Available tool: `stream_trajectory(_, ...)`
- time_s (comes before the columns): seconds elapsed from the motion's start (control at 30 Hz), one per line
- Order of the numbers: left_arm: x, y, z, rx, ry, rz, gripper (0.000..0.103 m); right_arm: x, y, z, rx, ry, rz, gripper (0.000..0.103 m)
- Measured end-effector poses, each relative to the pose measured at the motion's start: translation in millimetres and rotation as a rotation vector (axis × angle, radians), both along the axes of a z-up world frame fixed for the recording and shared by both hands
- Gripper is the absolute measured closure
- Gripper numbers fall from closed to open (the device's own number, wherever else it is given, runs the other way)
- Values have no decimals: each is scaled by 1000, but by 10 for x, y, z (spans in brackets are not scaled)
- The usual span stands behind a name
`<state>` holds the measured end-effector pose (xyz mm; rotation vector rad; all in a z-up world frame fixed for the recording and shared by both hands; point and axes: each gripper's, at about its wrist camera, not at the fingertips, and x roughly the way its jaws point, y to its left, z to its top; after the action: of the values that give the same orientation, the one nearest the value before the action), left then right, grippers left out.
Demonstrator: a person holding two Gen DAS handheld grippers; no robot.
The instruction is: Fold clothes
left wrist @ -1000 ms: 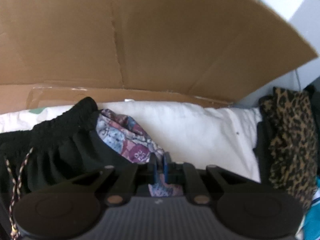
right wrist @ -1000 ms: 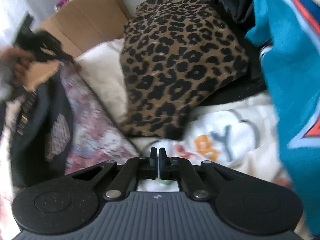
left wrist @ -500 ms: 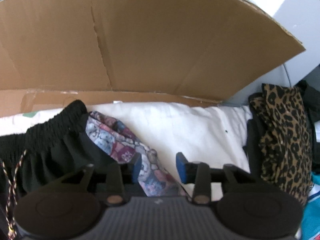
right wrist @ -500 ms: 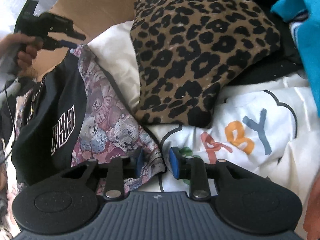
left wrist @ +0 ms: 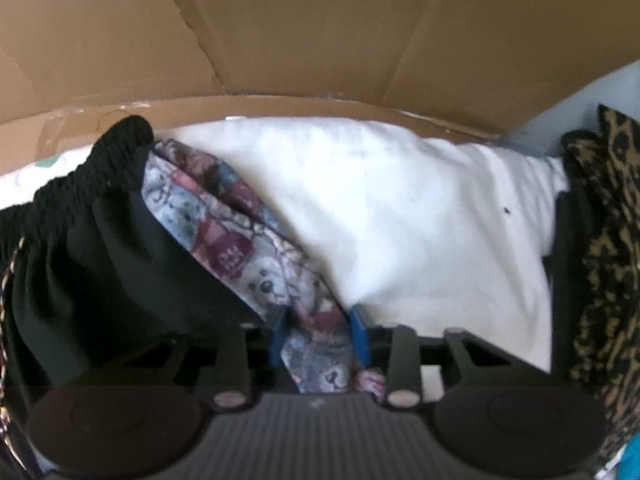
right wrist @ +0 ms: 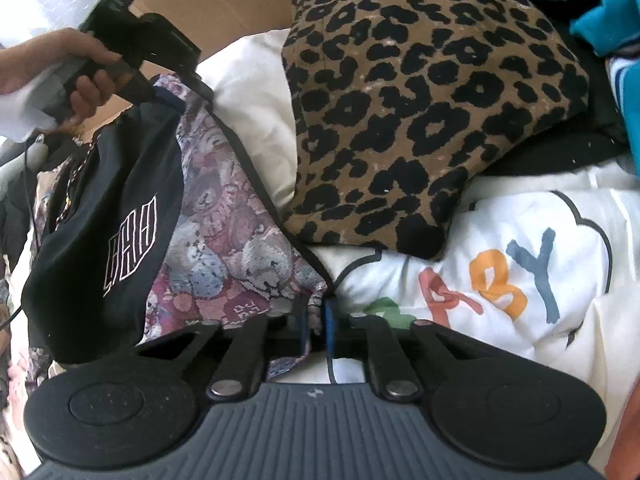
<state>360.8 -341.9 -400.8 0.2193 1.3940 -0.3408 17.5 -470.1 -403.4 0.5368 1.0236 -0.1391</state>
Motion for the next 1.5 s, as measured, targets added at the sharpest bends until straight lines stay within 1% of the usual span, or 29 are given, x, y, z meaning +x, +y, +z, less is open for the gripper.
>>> stream_trajectory(0.03, 4, 9, 2, 3, -6, 2, 85, 3, 3, 18, -4, 1, 6, 100)
stream_trajectory(0.07, 11, 32, 19, -5, -7, 8, 91, 2, 4, 38, -7, 1, 11, 100)
stream_trajectory(0.13, 26, 80, 56, -23, -11, 21, 93, -36, -14, 101, -7, -4, 1, 100)
stream_trajectory(0.27, 66, 175, 180, -107, -19, 34, 95, -133, -89, 283, -2, -18, -37, 101)
stream_trajectory(0.33, 71, 197, 244, -160, -37, 20, 95, -173, -130, 404, -11, -24, -55, 101)
stream_trajectory(0.43, 75, 180, 246, -192, -56, -3, 95, -176, -221, 551, -46, -27, -85, 101)
stream_trajectory(0.5, 71, 166, 176, -184, -42, -22, 93, -128, -284, 564, -73, -17, -104, 101)
stream_trajectory(0.57, 100, 103, 149, -184, -25, -32, 83, -85, -351, 470, -93, 8, -112, 100)
stream_trajectory(0.6, 114, 121, 165, -193, -21, -36, 80, -71, -384, 425, -97, 17, -119, 100)
stream_trajectory(0.67, 88, 145, 304, -218, -33, -66, 65, -92, -447, 352, -65, 11, -152, 99)
stream_trajectory(0.7, 62, 165, 391, -226, -45, -88, 64, -106, -469, 329, -54, 5, -165, 97)
stream_trajectory(0.8, -36, 267, 675, -244, -72, -151, 64, -193, -462, 395, -59, -28, -176, 94)
stream_trajectory(0.87, -95, 363, 863, -259, -85, -180, 64, -233, -474, 414, -48, -31, -197, 94)
stream_trajectory(0.93, -187, 505, 1065, -280, -93, -201, 64, -267, -483, 435, -40, -35, -217, 94)
stream_trajectory(1.03, -371, 726, 1303, -293, -107, -250, 64, -304, -473, 485, -36, -41, -235, 94)
stream_trajectory(1.13, -526, 1005, 1489, -301, -108, -271, 64, -327, -441, 553, -33, -48, -242, 89)
stream_trajectory(1.23, -665, 1302, 1618, -292, -109, -266, 64, -318, -349, 673, -44, -45, -227, 88)
stream_trajectory(1.33, -854, 1568, 1639, -266, -120, -265, 64, -290, -243, 794, -59, -24, -227, 87)
stream_trajectory(1.4, -997, 1751, 1599, -272, -116, -247, 64, -261, -172, 864, -69, -6, -229, 86)
stream_trajectory(1.5, -1254, 1999, 1466, -285, -98, -210, 64, -236, -97, 956, -68, -4, -223, 85)
